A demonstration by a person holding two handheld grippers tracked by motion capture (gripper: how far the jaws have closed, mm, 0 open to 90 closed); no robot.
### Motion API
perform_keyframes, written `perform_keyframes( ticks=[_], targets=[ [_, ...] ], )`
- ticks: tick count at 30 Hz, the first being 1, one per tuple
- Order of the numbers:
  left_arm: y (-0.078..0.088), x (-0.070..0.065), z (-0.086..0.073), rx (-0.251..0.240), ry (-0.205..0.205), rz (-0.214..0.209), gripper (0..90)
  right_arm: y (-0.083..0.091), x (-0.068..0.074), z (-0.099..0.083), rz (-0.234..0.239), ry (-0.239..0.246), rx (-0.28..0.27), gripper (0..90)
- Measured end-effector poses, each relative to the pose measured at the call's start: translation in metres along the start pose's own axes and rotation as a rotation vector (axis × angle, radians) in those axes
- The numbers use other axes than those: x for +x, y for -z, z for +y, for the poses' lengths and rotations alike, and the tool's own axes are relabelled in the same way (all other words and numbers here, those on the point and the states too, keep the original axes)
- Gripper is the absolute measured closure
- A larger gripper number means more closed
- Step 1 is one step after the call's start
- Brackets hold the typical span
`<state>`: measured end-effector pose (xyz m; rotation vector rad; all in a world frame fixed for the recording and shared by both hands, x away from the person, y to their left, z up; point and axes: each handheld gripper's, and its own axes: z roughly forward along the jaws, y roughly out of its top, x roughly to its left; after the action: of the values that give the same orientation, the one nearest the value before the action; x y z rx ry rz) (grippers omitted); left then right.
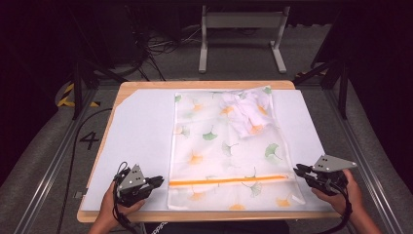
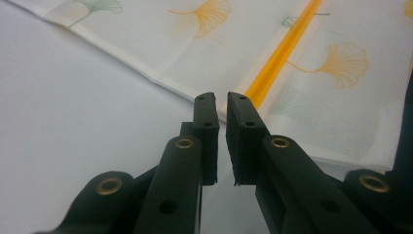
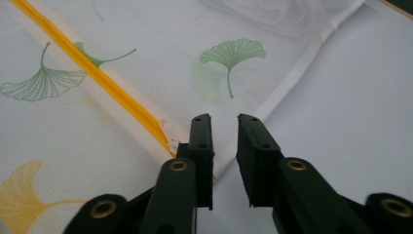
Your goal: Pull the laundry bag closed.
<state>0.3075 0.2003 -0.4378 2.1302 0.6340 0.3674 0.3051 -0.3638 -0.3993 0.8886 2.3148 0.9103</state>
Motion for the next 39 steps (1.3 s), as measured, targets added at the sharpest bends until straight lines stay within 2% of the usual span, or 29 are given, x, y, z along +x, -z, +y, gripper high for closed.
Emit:
perform_keyframes(
  ticks=[3, 5, 9, 10, 15, 18, 20, 21, 22, 23, 24, 25, 26, 27, 30, 33, 35, 37, 39],
  targets=[
    [0.002, 0.002, 0.000, -0.006, 0.007, 0.017, 79.8, 0.000, -0.001, 0.000, 0.000, -0.006, -0.011, 72.0],
    [0.007, 0.006, -0.001, -0.013, 0.011, 0.054, 75.4, 0.000, -0.003, 0.001, -0.016, -0.010, -0.026, 66.5],
    [0.012, 0.011, -0.002, -0.027, 0.020, 0.094, 69.3, 0.000, -0.007, 0.002, -0.033, -0.019, -0.047, 60.3],
    [0.016, 0.014, -0.004, -0.039, 0.029, 0.112, 64.5, 0.000, -0.009, 0.002, -0.037, -0.021, -0.063, 54.6],
    [0.021, 0.019, -0.009, -0.053, 0.045, 0.150, 57.8, -0.001, -0.013, -0.001, -0.061, -0.018, -0.082, 50.1],
    [0.023, 0.022, -0.012, -0.054, 0.048, 0.183, 49.8, -0.002, -0.018, -0.006, -0.069, -0.035, -0.102, 43.1],
    [0.023, 0.026, -0.015, -0.059, 0.064, 0.208, 40.2, -0.004, -0.023, -0.009, -0.085, -0.059, -0.119, 34.3],
    [0.023, 0.026, -0.015, -0.059, 0.064, 0.208, 37.1, -0.004, -0.023, -0.009, -0.085, -0.059, -0.119, 34.3],
    [0.024, 0.027, -0.016, -0.053, 0.069, 0.217, 33.5, -0.005, -0.025, -0.011, -0.098, -0.077, -0.128, 30.2],
    [0.024, 0.029, -0.018, -0.058, 0.075, 0.222, 33.5, -0.005, -0.025, -0.011, -0.098, -0.077, -0.128, 30.2],
    [0.025, 0.032, -0.022, -0.057, 0.098, 0.241, 26.6, -0.007, -0.027, -0.014, -0.112, -0.092, -0.127, 26.6],
    [0.026, 0.033, -0.023, -0.059, 0.107, 0.249, 23.8, -0.007, -0.027, -0.015, -0.118, -0.100, -0.125, 25.5],
    [0.026, 0.033, -0.023, -0.059, 0.107, 0.249, 21.7, -0.007, -0.027, -0.015, -0.118, -0.100, -0.125, 25.5],
    [0.027, 0.036, -0.027, -0.068, 0.128, 0.245, 21.7, -0.007, -0.028, -0.016, -0.121, -0.107, -0.128, 24.8],
    [0.030, 0.038, -0.034, -0.079, 0.157, 0.247, 16.0, -0.007, -0.029, -0.024, -0.160, -0.147, -0.141, 18.4],
    [0.031, 0.038, -0.040, -0.077, 0.181, 0.237, 12.9, -0.007, -0.030, -0.032, -0.166, -0.176, -0.140, 15.8],
    [0.032, 0.037, -0.043, -0.075, 0.192, 0.235, 11.1, -0.007, -0.029, -0.035, -0.177, -0.179, -0.133, 14.6],
    [0.032, 0.036, -0.044, -0.062, 0.182, 0.235, 10.5, -0.006, -0.029, -0.037, -0.176, -0.183, -0.143, 14.3],
    [0.033, 0.034, -0.045, -0.069, 0.182, 0.232, 9.7, -0.006, -0.029, -0.039, -0.169, -0.184, -0.152, 14.0]
  ],
)
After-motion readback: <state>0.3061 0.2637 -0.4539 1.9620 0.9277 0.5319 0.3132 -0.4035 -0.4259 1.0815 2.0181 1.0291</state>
